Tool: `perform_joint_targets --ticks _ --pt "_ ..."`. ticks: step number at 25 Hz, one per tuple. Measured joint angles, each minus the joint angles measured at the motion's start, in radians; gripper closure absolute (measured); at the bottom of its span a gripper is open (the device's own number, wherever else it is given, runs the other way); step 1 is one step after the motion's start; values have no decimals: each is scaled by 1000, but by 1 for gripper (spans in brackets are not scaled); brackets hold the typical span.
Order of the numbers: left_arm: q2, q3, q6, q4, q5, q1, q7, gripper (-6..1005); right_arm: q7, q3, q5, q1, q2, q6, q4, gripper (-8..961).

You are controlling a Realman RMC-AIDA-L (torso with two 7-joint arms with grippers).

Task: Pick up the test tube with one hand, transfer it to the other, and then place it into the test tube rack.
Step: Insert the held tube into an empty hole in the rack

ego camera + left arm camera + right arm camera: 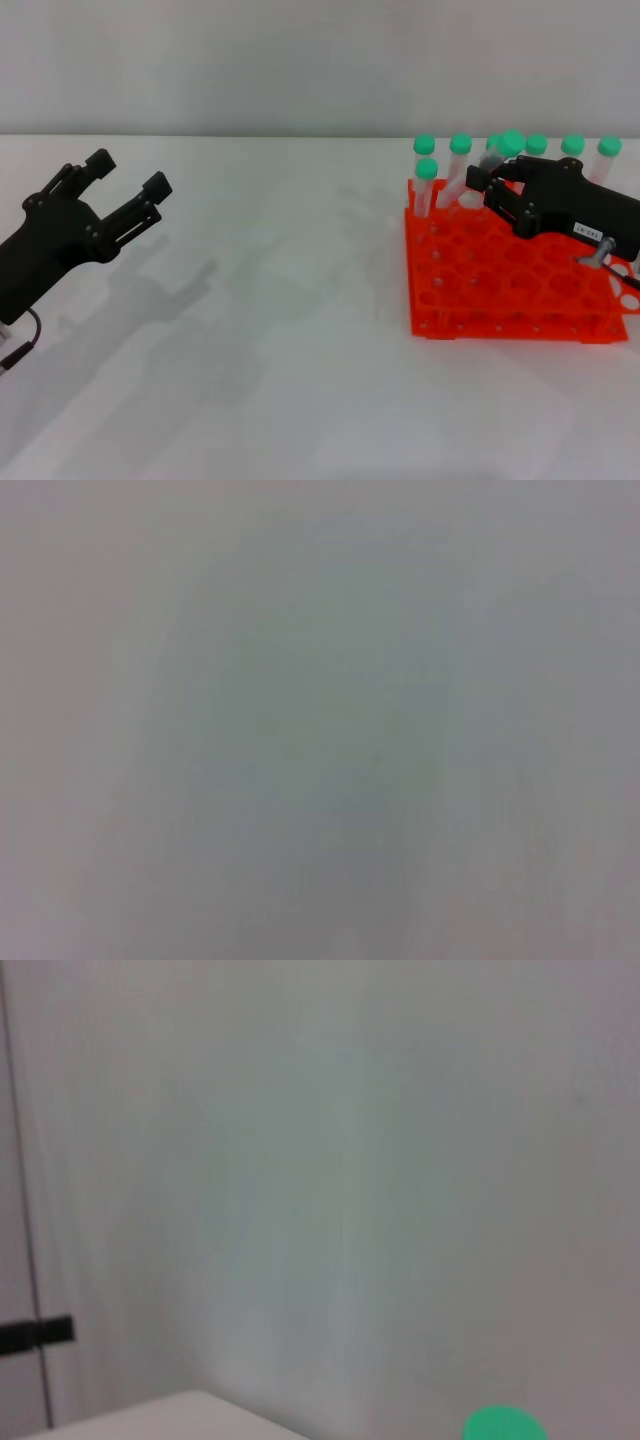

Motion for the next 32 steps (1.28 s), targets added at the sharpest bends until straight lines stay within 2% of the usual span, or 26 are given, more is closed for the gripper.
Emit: perform_joint_targets --ticks 6,17,23,32 --pt "2 -2 -6 -6 0 -3 2 118 -18 -13 0 16 0 95 0 752" --pt "4 -10 -11 -8 -2 -14 3 118 -13 -16 -42 22 -10 112 -7 753" --pt "5 -27 -11 -22 4 -34 3 118 -12 -19 -90 43 -1 151 -11 753" --pt "5 -29 -12 -25 4 -36 4 118 -10 -31 -100 60 1 192 -11 753"
